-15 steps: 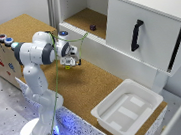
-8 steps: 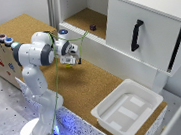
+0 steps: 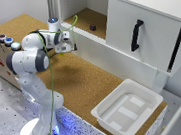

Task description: Place the yellow object on top of the drawer

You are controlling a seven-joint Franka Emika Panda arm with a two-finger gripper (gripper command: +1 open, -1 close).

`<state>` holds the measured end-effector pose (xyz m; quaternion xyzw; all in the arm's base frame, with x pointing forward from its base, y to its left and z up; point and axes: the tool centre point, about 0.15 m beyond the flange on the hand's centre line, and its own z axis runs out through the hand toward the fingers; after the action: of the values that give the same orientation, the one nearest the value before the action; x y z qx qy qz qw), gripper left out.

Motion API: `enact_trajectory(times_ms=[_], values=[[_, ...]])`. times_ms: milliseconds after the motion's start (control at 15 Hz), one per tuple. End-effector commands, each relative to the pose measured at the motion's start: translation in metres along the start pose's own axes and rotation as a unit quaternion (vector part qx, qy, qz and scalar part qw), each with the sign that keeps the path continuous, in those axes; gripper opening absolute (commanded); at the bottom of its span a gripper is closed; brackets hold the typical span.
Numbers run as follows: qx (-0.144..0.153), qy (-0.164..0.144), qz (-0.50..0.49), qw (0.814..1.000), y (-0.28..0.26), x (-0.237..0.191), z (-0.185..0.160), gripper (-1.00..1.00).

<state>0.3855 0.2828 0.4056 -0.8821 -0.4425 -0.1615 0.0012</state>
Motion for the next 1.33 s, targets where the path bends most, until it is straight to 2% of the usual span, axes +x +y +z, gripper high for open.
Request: enact_trajectory(times_ms=[0,267,467,733,867,1133,1267], values=[[0.048,0.016,-0.144,0.988,-0.065,0.026,-0.084,-1.0],[0.096,0.0,-0.243,0.965,-0.113,0.053,-0.097,-1.0],[0.115,-0.002,-0.316,0.942,-0.151,0.067,-0.109,-1.0],[0.131,-0.008,-0.382,0.915,-0.18,0.084,-0.104,-1.0],[0.132,-0.006,-0.392,0.91,-0.183,0.1,-0.098,-1.0],[0.123,-0.001,-0.38,0.917,-0.182,0.135,-0.078,-1.0],[0.13,-0.003,-0.379,0.916,-0.179,0.144,-0.068,-1.0]])
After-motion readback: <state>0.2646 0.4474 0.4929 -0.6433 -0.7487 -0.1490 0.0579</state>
